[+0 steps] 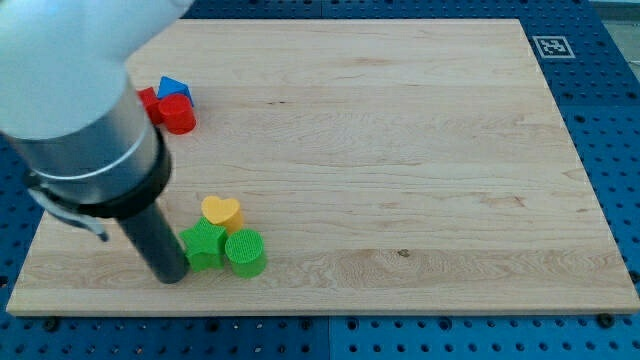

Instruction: Place the green blocks vertical to each other

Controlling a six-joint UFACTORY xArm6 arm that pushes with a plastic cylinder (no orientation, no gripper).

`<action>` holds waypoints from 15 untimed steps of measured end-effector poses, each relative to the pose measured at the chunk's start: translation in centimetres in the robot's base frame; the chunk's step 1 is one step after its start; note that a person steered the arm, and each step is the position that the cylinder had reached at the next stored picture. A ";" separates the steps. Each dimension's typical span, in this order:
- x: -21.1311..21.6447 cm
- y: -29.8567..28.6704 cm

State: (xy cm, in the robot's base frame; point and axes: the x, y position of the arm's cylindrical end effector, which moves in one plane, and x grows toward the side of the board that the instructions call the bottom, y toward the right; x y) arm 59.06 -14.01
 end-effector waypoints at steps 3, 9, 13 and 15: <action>-3.3 3.4; -8.3 19.9; -9.9 14.2; -9.2 12.3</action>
State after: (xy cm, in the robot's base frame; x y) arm 49.85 -1.72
